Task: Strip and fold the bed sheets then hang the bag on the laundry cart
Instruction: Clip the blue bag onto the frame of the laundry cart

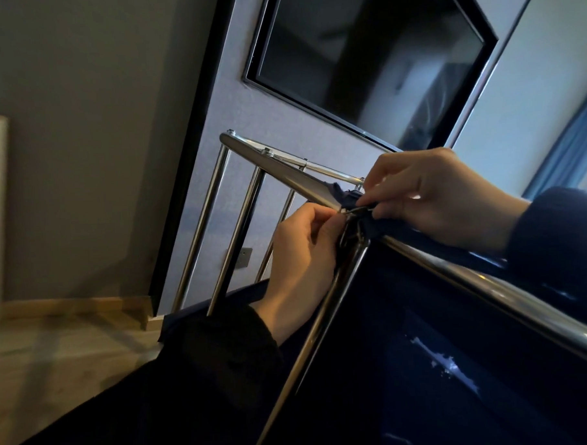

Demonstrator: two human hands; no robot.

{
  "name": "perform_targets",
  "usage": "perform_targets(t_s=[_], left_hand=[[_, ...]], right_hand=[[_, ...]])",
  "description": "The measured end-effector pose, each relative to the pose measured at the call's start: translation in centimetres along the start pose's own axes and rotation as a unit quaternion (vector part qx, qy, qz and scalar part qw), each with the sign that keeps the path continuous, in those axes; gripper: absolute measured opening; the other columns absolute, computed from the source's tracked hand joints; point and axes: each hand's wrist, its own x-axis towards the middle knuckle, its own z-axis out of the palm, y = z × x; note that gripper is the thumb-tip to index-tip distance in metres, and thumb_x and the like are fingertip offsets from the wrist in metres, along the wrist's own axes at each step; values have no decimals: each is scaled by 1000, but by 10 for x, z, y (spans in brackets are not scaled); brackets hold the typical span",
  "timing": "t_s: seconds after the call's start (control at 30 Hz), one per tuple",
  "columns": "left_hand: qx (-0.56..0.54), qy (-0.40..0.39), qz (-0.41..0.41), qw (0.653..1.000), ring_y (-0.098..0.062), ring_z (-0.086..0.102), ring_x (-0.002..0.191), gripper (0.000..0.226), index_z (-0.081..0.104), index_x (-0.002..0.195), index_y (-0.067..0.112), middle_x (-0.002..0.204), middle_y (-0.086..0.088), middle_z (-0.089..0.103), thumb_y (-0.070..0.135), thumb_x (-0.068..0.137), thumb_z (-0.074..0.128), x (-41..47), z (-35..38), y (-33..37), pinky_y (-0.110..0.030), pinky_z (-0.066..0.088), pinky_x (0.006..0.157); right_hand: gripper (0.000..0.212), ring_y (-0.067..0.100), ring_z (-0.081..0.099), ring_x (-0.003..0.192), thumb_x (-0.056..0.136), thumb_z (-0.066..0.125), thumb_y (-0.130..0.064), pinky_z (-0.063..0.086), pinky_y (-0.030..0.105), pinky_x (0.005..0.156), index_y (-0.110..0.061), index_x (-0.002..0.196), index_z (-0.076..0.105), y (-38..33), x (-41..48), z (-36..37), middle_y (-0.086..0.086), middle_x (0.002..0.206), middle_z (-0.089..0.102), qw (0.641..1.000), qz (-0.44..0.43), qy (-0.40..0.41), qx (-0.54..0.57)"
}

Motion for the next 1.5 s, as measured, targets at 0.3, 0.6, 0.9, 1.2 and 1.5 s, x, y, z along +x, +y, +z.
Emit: perform_targets(t_s=[0.3,0.6,0.9,1.2,1.5], left_hand=[[78,17,38,996,-12,66,73,13,66,90,18,76,4,69,28,92,58,-9,-1,3,-43,56,69],[60,34,29,997,-5,62,65,10,64,82,17,69,7,66,24,90,63,-12,5,18,-16,47,60],[44,-21,48,998,-14,59,77,11,66,93,16,92,-6,60,24,93,58,-11,-1,39,-21,49,66],[-29,-120,-28,992,-3,65,70,4,66,88,13,74,5,69,12,86,63,-1,-20,44,-13,49,64],[6,-136,-49,990,-11,56,72,11,59,84,13,73,1,60,8,93,55,-1,-28,51,-31,49,74]], right_hand=[[12,12,55,64,77,66,-11,43,23,61,-7,80,77,-1,-1,-3,5,70,61,997,-73,7,-39],[12,22,54,58,81,65,-2,44,32,56,-3,74,75,2,-6,2,9,66,58,986,-94,126,-63],[18,20,52,59,84,61,-5,42,30,57,-5,72,75,-7,-8,1,12,66,60,967,-88,227,-70],[12,7,50,61,80,65,-9,41,18,60,-7,73,75,-4,-1,4,4,66,59,983,-63,168,-42],[15,24,54,54,84,64,0,42,31,54,-2,73,75,-16,-2,2,11,64,57,966,-154,192,-84]])
